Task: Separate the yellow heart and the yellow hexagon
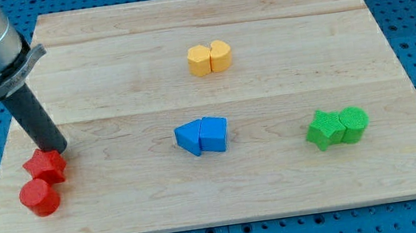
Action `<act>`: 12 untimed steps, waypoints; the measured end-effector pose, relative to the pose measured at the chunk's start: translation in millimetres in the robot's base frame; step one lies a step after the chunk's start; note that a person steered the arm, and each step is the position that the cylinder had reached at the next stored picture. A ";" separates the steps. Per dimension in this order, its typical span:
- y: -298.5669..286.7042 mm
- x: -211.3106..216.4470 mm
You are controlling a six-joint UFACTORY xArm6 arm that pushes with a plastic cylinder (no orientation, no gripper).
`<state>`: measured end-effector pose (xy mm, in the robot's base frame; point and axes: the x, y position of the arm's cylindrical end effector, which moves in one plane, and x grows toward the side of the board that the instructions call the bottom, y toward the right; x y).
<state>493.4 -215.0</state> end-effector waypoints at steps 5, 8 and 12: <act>249.2 -49.6; 300.6 -158.8; 201.5 -101.4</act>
<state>392.0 -13.5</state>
